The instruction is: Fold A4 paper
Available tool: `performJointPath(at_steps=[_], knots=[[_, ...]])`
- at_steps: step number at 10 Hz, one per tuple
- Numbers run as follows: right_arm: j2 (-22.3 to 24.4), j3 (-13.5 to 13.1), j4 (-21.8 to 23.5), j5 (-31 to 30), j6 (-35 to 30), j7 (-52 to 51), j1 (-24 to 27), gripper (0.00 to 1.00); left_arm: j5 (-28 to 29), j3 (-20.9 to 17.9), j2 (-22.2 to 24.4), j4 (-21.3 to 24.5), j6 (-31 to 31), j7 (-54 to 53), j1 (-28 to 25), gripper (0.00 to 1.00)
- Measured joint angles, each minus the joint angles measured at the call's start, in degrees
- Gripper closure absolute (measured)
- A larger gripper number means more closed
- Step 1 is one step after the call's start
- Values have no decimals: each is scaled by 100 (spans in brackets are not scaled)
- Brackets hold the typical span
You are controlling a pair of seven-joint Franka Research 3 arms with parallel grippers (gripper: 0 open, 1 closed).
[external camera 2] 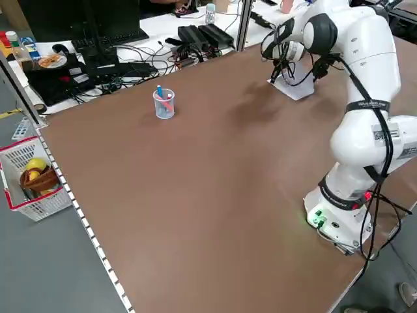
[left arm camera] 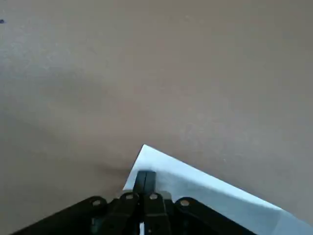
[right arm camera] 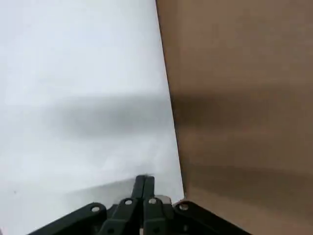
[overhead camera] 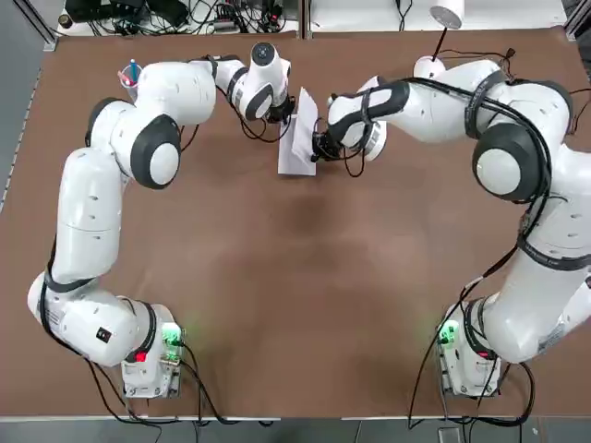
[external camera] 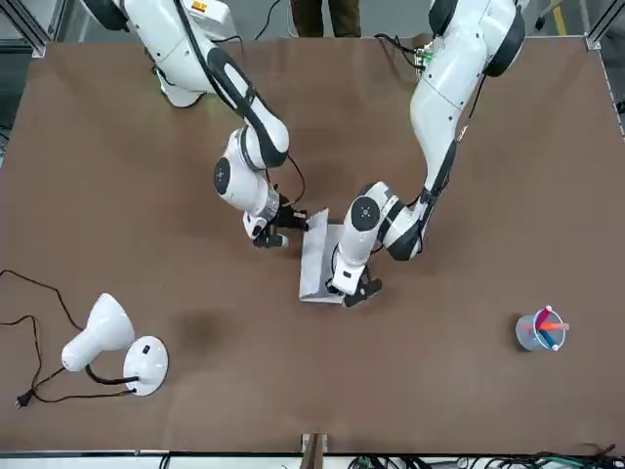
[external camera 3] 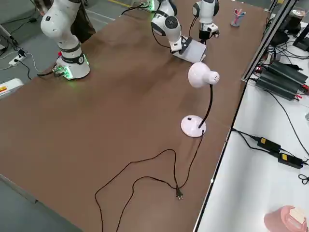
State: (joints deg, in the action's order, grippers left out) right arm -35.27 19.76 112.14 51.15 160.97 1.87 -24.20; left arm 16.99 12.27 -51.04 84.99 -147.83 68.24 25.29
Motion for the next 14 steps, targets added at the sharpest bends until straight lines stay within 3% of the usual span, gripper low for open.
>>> performJointPath(at_steps=[4,7,10,14], knots=[[-132,0,-31,0,121,-2,-104,98,199,-26,-1,-63,125,-774,-79,99],[-214,0,-34,0,262,-2,-206,98,258,62,143,-238,923,-1513,-560,99],[-284,-12,-69,0,291,-8,-217,98,258,186,407,-524,1687,-1514,-599,97],[-360,-30,-280,0,310,-10,-217,98,-106,179,630,-601,1750,-1135,-840,43]])
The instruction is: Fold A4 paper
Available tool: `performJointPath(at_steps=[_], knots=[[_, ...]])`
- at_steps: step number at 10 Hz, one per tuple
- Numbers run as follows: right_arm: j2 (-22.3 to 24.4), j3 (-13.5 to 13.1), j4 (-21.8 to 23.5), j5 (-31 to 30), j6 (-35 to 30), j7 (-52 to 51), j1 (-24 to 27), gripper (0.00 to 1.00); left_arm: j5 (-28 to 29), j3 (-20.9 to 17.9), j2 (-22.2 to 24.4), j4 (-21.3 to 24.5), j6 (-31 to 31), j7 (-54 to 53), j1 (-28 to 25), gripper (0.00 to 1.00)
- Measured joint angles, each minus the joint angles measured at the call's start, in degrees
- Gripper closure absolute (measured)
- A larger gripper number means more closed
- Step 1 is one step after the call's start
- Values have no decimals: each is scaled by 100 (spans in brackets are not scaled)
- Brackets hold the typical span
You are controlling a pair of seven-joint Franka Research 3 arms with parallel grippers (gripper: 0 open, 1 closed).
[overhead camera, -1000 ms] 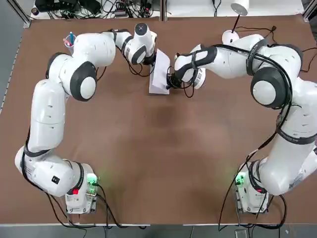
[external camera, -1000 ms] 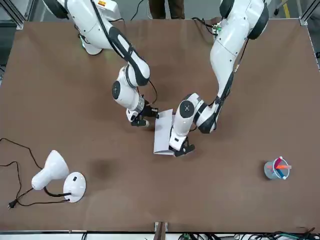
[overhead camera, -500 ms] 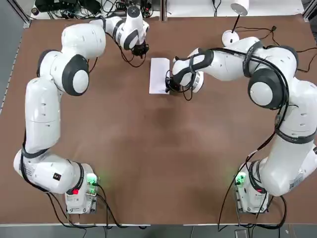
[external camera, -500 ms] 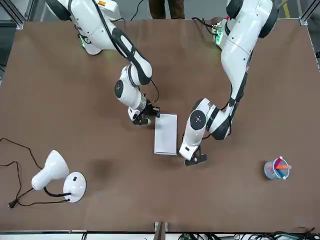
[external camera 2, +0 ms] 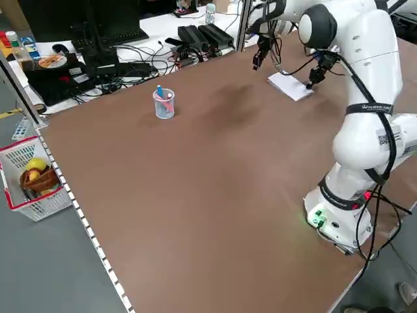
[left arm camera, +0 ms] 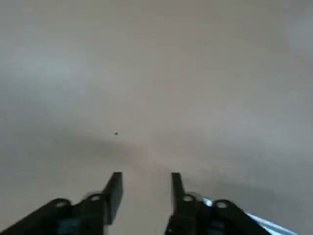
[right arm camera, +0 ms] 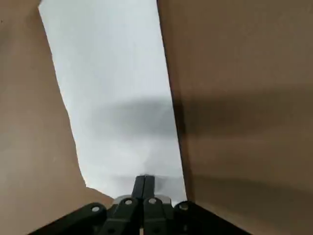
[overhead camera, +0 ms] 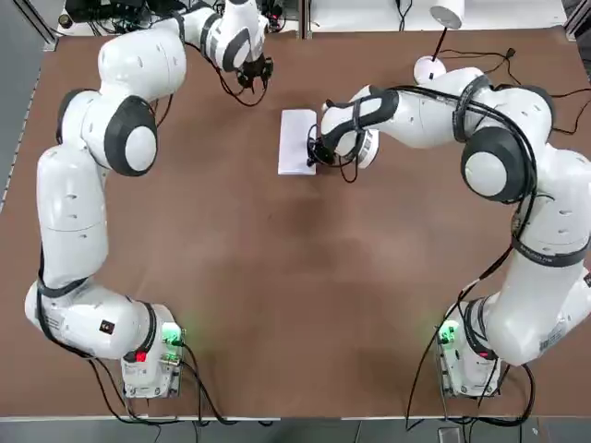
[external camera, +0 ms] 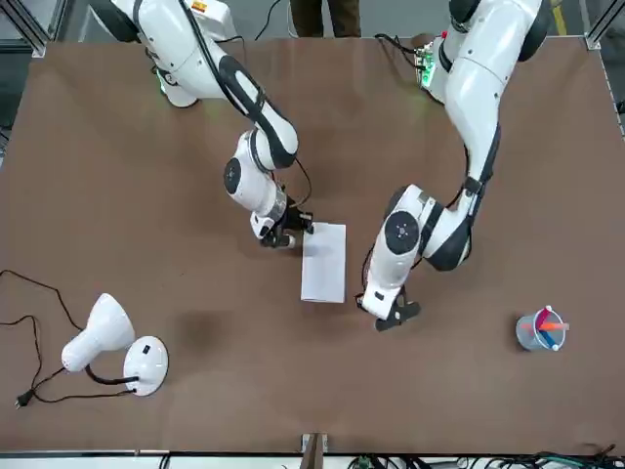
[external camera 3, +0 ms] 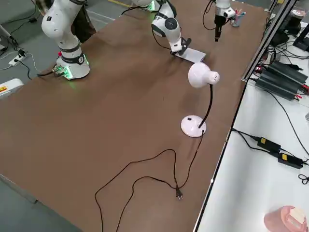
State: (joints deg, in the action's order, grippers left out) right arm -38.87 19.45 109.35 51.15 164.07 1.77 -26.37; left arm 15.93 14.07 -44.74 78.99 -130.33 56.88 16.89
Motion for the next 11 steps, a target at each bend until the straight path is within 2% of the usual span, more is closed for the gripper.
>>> performJointPath(at_steps=[3,7,11], knots=[[-265,-31,-279,-37,83,-23,-1,98,-233,5,156,-129,0,125,-266,1],[-511,-195,-716,-153,91,-93,-1,98,-709,6,267,-131,-10,147,-397,0],[-678,-325,-1029,-165,91,-257,-2,98,-850,-9,267,-136,-183,163,-726,0]])
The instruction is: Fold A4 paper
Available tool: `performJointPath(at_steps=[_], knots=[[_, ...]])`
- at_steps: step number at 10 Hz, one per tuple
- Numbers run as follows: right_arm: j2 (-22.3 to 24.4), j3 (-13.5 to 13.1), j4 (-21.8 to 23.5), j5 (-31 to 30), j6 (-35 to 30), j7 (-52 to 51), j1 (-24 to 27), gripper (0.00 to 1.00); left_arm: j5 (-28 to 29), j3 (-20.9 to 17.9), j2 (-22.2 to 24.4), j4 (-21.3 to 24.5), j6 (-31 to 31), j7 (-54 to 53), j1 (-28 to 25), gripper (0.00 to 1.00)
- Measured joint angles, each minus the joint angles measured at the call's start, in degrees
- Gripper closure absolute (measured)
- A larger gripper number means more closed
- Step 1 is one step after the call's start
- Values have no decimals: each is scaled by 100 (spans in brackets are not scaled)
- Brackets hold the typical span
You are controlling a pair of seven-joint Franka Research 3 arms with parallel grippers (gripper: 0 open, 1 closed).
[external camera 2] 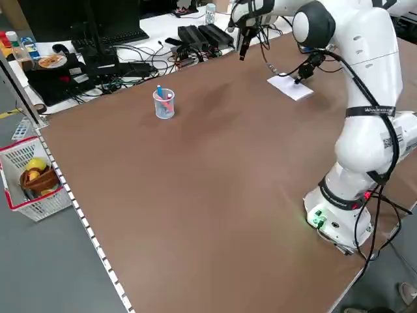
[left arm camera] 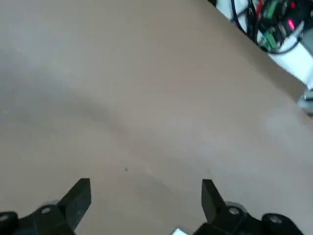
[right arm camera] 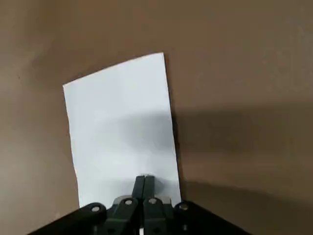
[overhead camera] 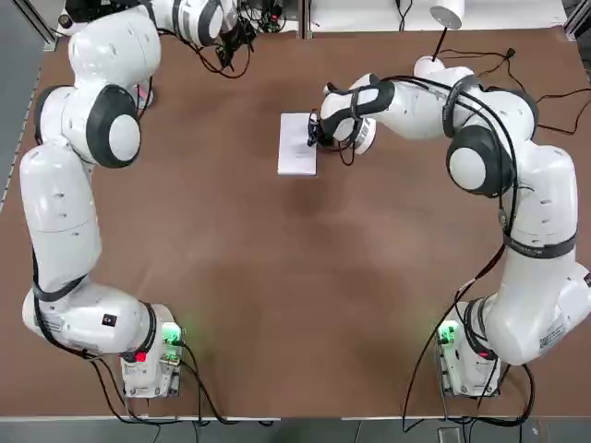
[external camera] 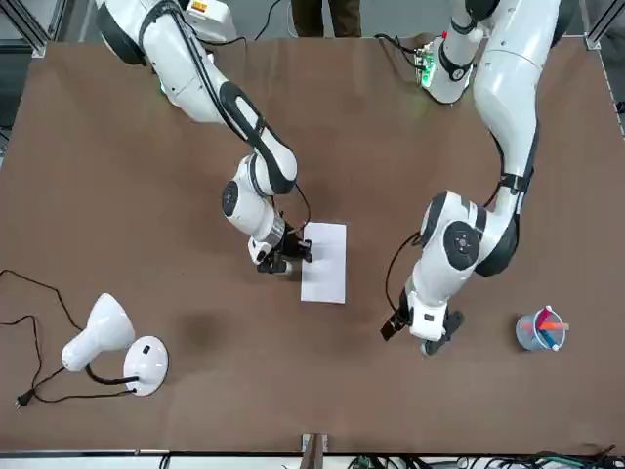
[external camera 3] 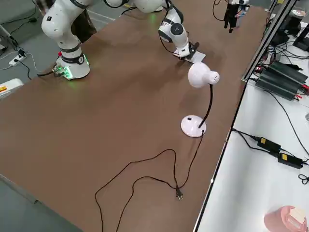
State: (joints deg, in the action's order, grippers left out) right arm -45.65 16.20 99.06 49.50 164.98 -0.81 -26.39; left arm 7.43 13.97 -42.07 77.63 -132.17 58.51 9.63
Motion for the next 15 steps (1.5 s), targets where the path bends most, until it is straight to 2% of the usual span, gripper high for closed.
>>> performJointPath(at_steps=[4,7,10,12,15], knots=[[-294,-158,-539,-2,-6,-116,-17,98,3,117,0,-4,-170,-615,-638,0],[-480,-289,-834,-4,-13,-176,-44,98,0,172,102,-12,-93,-2249,-1236,0],[-617,-360,-1135,-4,-14,-187,-58,98,-158,139,651,46,783,-4189,-1812,0],[-650,-458,-1237,-4,-21,-212,-66,98,-386,-176,1189,61,1414,-5268,-1856,0],[-688,-501,-1321,-5,-31,-306,-72,98,-425,-348,1891,84,2375,-5745,-1871,0]])
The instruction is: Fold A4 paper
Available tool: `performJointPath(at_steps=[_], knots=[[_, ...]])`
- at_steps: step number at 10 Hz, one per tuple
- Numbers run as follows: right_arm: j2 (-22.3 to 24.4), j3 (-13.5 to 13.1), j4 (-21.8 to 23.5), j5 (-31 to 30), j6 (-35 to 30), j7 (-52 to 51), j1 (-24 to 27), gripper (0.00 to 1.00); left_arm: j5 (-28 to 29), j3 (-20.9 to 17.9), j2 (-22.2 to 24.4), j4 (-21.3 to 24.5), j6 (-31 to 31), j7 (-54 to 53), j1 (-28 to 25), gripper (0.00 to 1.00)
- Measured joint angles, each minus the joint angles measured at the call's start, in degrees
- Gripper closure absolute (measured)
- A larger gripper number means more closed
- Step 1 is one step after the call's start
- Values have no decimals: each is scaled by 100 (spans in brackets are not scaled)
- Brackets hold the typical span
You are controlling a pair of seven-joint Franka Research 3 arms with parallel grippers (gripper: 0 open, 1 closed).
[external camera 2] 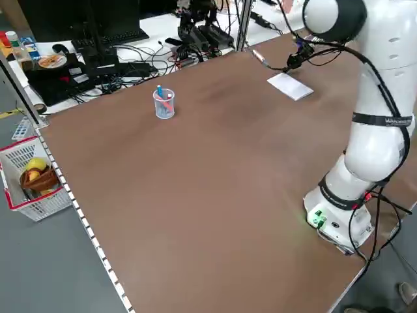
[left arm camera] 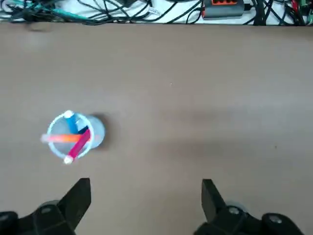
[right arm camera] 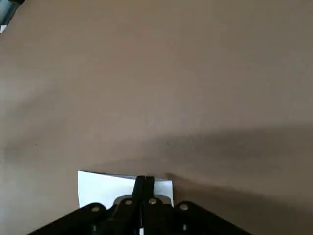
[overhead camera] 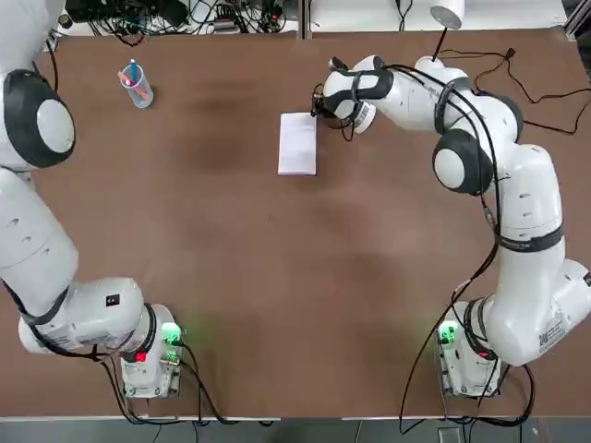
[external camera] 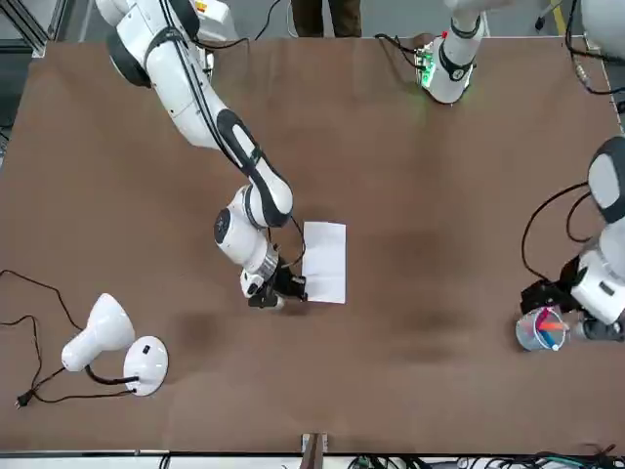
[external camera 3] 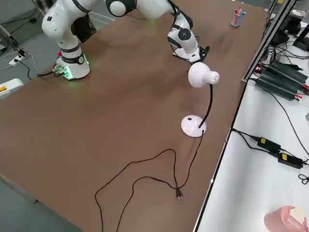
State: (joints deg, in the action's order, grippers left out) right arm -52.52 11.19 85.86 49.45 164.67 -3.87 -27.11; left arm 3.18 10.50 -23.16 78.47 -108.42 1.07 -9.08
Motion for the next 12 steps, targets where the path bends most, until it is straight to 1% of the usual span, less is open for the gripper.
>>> performJointPath(at_steps=[2,3,4,6,7,8,9,10,11,12], knots=[[53,-11,-159,-1,-175,0,-14,95,-5,-75,458,-2,608,-4,0,0],[195,-60,-231,-9,-482,-1,-25,91,-5,-101,692,4,838,-9,-1,0],[455,-189,-272,-20,-973,-1,-44,86,-22,-102,903,11,964,-9,1,0],[1126,-605,-181,-34,-1950,-6,-115,56,-223,-89,1230,12,1381,-9,8,0],[1522,-734,83,-128,-2209,-108,-128,42,-232,-96,1315,9,1608,-9,8,0],[1971,-820,560,-283,-2274,-307,-105,26,-227,-100,1337,10,1756,-9,9,0],[2412,-884,1102,-479,-2360,-548,31,12,-227,-92,1329,18,1816,3,23,0],[2801,-918,1533,-767,-2727,-779,325,1,-227,-80,1322,22,1857,72,45,0],[3141,-936,1729,-1170,-3349,-925,723,1,-227,-69,1322,22,1897,166,66,0],[3491,-947,1762,-1649,-3999,-967,1140,1,-227,-62,1320,26,1936,243,82,0]])
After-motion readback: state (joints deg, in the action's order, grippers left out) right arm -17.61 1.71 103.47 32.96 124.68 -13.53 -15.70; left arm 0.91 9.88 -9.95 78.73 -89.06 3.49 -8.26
